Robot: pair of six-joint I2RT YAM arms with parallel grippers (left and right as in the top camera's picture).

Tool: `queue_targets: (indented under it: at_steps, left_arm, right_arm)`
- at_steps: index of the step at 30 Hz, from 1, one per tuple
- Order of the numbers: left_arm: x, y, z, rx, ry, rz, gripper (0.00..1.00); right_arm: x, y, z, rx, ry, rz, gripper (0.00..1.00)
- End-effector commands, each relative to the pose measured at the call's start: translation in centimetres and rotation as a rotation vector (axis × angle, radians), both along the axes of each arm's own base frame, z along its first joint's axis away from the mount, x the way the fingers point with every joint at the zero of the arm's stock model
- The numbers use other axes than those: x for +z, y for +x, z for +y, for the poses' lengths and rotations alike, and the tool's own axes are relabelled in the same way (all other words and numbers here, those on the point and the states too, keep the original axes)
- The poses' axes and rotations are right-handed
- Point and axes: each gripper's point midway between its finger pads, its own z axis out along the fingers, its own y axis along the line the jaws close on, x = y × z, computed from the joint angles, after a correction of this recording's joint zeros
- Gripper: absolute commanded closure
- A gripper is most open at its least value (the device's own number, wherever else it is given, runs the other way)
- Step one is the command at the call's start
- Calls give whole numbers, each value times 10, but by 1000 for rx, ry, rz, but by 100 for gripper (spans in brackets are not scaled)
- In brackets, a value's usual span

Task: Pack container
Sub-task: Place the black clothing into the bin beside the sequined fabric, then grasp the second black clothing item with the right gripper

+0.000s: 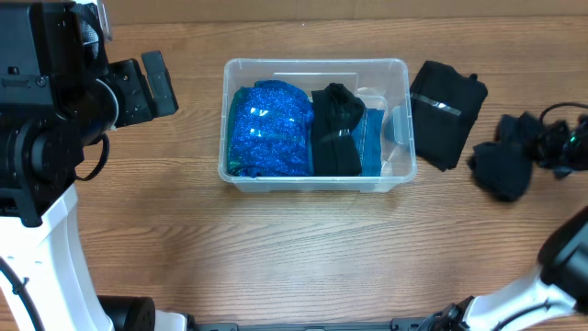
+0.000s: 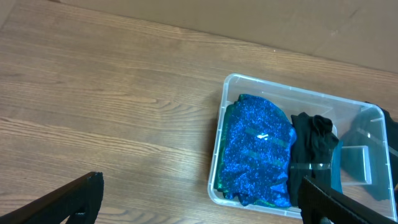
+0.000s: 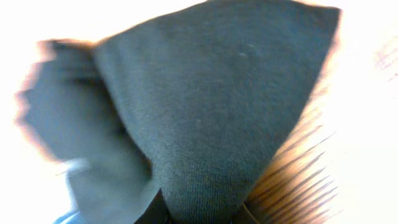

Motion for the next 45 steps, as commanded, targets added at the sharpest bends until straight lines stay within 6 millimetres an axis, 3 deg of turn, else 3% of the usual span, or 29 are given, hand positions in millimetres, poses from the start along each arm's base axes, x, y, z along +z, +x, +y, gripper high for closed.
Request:
queue_targets:
  at_steps: [1, 2, 4, 8, 10, 13, 18, 21, 22, 23, 25, 27, 28, 29, 31, 33, 35, 37, 38, 41, 44, 45]
  left_arm:
    - [0, 1, 2, -12, 27, -1, 0]
    - [0, 2, 2, -12, 27, -2, 0]
    - [0, 1, 2, -12, 27, -1, 0]
    - [0, 1, 2, -12, 27, -1, 0]
    - [0, 1, 2, -12, 27, -1, 0]
    - [0, 1, 2, -12, 27, -1, 0]
    - [0, 1, 2, -12, 27, -1, 0]
    - [0, 1, 2, -12, 27, -1, 0]
    - [0, 1, 2, -12, 27, -1, 0]
    - [0, 1, 2, -12, 27, -1, 0]
    - [0, 1, 2, -12, 27, -1, 0]
    - [0, 1, 2, -12, 27, -1, 0]
    - [0, 1, 2, -12, 27, -1, 0]
    - [0, 1, 2, -12, 27, -1, 0]
    - [0, 1, 2, -12, 27, -1, 0]
    - [0, 1, 2, -12, 27, -1, 0]
    - [0, 1, 2, -12, 27, -1, 0]
    - [0, 1, 2, -12, 27, -1, 0]
    - [0, 1, 2, -12, 27, -1, 0]
    - [0, 1, 2, -12, 27, -1, 0]
    - [0, 1, 2, -12, 27, -1, 0]
    - [0, 1, 2, -12, 27, -1, 0]
  right_arm:
    - [139, 17, 65, 162, -68, -331, 96]
    - [160, 15, 88, 221, -89, -376, 96]
    - [197, 7, 155, 419, -135, -476, 96]
    - [214, -3, 257, 715, -127, -554, 96]
    - [209, -5, 311, 863, -106, -575, 96]
    - [192, 3, 356, 974, -107, -578, 96]
    - [132, 33, 405, 983, -30, -467, 96]
    - [72, 59, 399, 900, -90, -334, 96]
    - [53, 63, 395, 881, -104, -285, 87]
    - [28, 64, 391, 874, -118, -221, 53]
    - [-5, 59, 384, 866, -133, -119, 47]
    - [-17, 53, 376, 860, -161, -57, 42]
    - [-11, 52, 375, 871, -169, -69, 39]
    - [4, 53, 375, 890, -184, -102, 27]
    - [56, 55, 372, 898, -236, -205, 2]
    - [111, 53, 368, 910, -286, -329, 0]
    - [171, 47, 350, 854, -330, -461, 0]
    - [204, 42, 323, 784, -359, -526, 0]
    - [216, 40, 299, 725, -376, -536, 0]
    - [206, 40, 235, 587, -393, -452, 0]
    - [161, 43, 159, 431, -372, -291, 0]
    - [148, 44, 144, 403, -354, -257, 0]
